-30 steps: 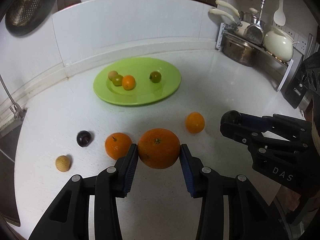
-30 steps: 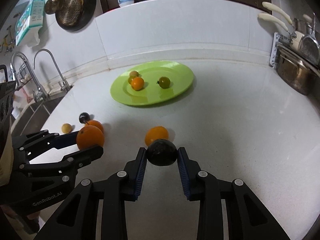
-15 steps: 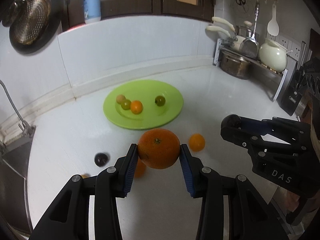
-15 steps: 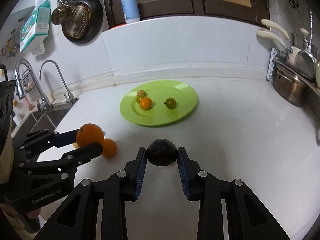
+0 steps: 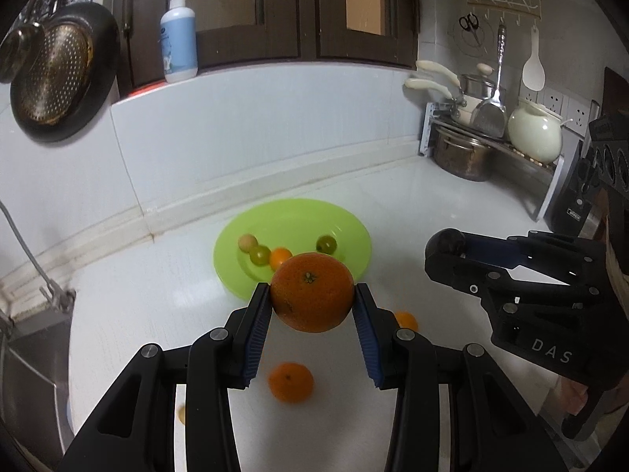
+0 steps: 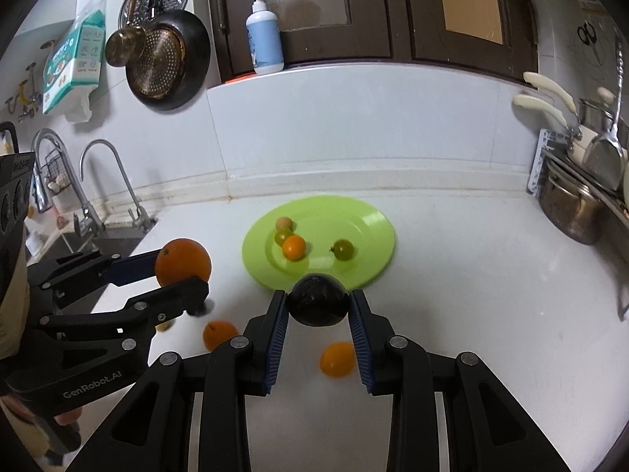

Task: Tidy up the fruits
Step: 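Carry the large orange with the left tool while the right tool carries the plum to the plate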

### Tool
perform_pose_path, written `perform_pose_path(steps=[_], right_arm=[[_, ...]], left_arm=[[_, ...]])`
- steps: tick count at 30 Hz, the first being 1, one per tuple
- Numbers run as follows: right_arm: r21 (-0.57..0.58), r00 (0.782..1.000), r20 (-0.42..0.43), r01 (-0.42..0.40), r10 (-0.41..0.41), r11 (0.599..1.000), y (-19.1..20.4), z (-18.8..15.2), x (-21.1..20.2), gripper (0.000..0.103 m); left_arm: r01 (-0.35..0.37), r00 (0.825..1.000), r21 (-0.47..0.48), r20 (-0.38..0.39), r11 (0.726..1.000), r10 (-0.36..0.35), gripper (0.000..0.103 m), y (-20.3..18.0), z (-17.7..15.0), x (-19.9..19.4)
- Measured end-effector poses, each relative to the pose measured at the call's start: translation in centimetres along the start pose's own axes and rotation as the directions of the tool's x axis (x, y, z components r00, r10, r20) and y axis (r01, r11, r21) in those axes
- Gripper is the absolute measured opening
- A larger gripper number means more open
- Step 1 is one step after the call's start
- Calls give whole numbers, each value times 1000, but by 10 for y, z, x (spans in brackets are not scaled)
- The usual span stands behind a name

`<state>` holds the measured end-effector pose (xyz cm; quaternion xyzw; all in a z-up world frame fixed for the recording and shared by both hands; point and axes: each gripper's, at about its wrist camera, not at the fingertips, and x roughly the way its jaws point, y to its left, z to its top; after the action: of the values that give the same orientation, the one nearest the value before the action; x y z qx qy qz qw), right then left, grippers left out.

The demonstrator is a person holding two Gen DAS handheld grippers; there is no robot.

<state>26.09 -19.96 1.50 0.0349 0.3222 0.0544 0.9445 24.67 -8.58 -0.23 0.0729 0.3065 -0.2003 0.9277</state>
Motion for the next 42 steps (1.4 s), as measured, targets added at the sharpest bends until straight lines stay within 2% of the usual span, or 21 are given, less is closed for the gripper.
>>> perform_pose_path(steps=[5,13,27,35,42], right_arm=[[-1,1000,7,-9,9,1000,3,16,14,33],[26,1000,-4,-26,26,999,-3,44,45,33],[30,996,-85,-6,8,1000,-22,82,111,33],[-5,990,-142,10,-11,1000,-30,92,154,33],[-16,978,-206,12,-15,1000,-41,91,193,33]], left_arm=[[5,1000,17,3,1000,-5,42,10,15,13],[38,999,12,-39,999,-38,41,27,39,44],[59,991,10,-123,998,-57,42,50,67,105],[34,983,-14,-181,999,-35,42,61,75,149],[37,970,-39,-240,999,-45,42,65,78,186]])
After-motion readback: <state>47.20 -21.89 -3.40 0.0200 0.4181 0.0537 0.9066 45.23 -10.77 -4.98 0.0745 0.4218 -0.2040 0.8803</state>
